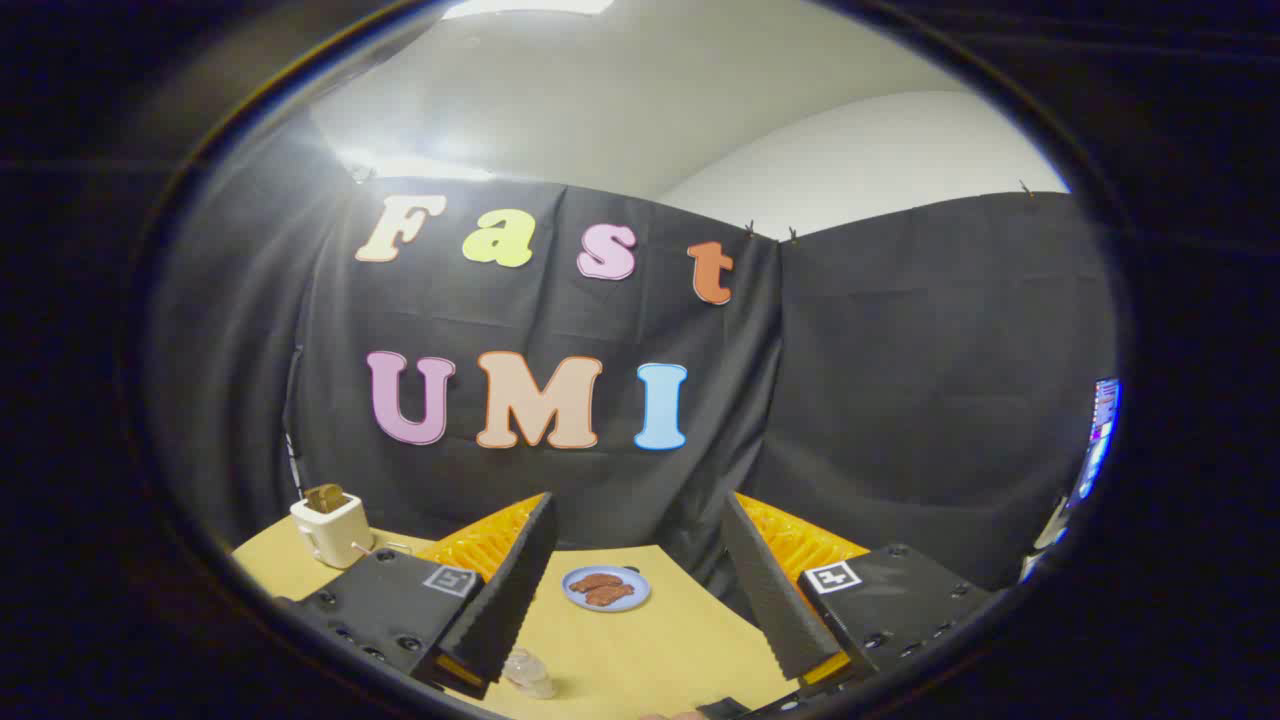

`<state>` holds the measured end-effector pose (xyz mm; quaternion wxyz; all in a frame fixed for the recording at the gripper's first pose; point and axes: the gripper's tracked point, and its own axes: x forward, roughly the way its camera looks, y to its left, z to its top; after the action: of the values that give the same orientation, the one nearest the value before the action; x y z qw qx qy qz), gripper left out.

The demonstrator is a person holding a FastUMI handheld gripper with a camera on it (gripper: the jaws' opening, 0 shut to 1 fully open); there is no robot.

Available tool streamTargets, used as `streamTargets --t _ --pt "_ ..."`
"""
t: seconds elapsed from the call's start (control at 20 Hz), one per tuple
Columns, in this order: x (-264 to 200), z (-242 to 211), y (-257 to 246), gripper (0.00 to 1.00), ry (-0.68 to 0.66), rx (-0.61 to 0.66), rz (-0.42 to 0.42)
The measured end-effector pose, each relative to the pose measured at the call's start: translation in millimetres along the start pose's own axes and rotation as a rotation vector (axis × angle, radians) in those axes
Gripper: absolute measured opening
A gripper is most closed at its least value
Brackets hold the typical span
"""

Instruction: Take the bottle from table, then pour the juice into the cup, finally place the bottle on the coaster

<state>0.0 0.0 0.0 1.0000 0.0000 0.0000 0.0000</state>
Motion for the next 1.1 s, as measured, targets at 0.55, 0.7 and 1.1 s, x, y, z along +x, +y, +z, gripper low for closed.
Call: streamTargets --t 0.55,0.7,1.1 --pt "-14.6 -13.9 17.2 1.0 0.029 0.053 0.023" --pt "-13.1 -17.9 15.2 1.0 0.05 0.049 0.03" --pt "-9.4 -63.2 39.8 1.0 0.132 0.063 0.133"
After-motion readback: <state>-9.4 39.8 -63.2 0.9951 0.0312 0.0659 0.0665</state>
